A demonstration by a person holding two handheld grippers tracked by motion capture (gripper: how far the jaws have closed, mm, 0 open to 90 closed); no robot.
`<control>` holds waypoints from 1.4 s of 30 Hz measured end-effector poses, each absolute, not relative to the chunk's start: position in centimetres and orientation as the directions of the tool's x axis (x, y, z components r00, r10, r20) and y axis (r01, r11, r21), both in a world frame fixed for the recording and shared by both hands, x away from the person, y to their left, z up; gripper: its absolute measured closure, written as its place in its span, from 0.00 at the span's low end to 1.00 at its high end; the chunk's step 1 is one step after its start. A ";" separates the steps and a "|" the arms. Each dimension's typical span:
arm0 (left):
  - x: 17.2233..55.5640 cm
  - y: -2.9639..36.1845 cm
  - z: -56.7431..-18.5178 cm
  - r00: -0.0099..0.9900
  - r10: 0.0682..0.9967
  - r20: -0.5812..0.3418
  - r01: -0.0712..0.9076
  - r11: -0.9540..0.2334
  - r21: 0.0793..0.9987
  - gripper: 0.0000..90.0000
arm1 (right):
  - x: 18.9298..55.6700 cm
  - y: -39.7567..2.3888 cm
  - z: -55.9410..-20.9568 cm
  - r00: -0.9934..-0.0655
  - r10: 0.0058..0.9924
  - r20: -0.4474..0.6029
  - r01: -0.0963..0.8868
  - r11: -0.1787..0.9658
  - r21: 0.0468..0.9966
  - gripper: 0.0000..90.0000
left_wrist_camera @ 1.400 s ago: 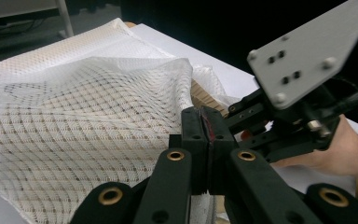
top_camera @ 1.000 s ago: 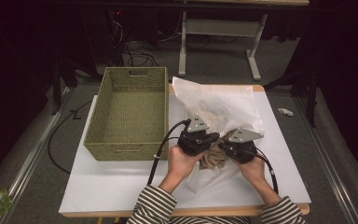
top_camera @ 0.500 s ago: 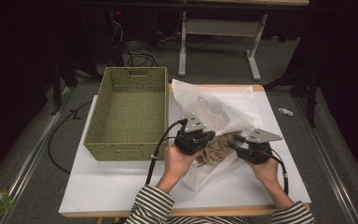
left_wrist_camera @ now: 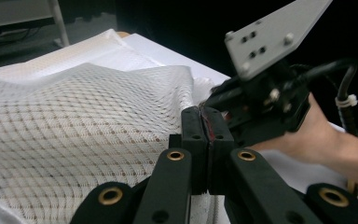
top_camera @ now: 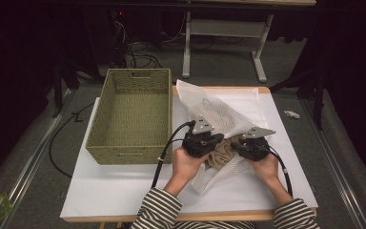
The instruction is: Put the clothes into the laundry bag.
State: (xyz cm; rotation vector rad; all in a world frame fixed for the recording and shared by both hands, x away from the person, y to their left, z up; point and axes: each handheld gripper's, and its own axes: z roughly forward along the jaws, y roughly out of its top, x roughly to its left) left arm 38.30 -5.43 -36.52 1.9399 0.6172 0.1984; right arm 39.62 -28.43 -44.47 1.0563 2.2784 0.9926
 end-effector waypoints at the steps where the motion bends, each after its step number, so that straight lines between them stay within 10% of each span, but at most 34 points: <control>1: 38.3 -5.7 -36.4 0.857 0.499 -0.128 0.325 -0.331 0.886 0.99 | 39.5 -27.9 -44.3 -0.624 0.774 -0.108 0.451 0.470 0.759 0.91; 13: 37.6 -3.8 -35.8 0.860 0.489 -0.149 0.321 -0.290 0.901 0.99 | 42.7 -27.1 -44.5 -0.522 0.845 -0.121 0.467 0.401 0.788 0.93; 32: 37.7 -2.2 -36.4 0.831 0.539 -0.138 0.334 -0.285 0.899 0.99 | 37.1 -32.3 -43.7 -0.545 0.824 -0.155 0.488 0.462 0.741 0.55; 39: 37.8 -2.1 -36.3 0.828 0.544 -0.133 0.334 -0.289 0.897 0.99 | 38.6 -32.5 -45.3 -0.491 0.849 -0.193 0.536 0.469 0.702 0.60; 42: 37.7 -2.0 -36.2 0.827 0.546 -0.133 0.331 -0.283 0.900 0.99 | 39.5 -32.4 -46.0 -0.498 0.843 -0.201 0.560 0.490 0.668 0.82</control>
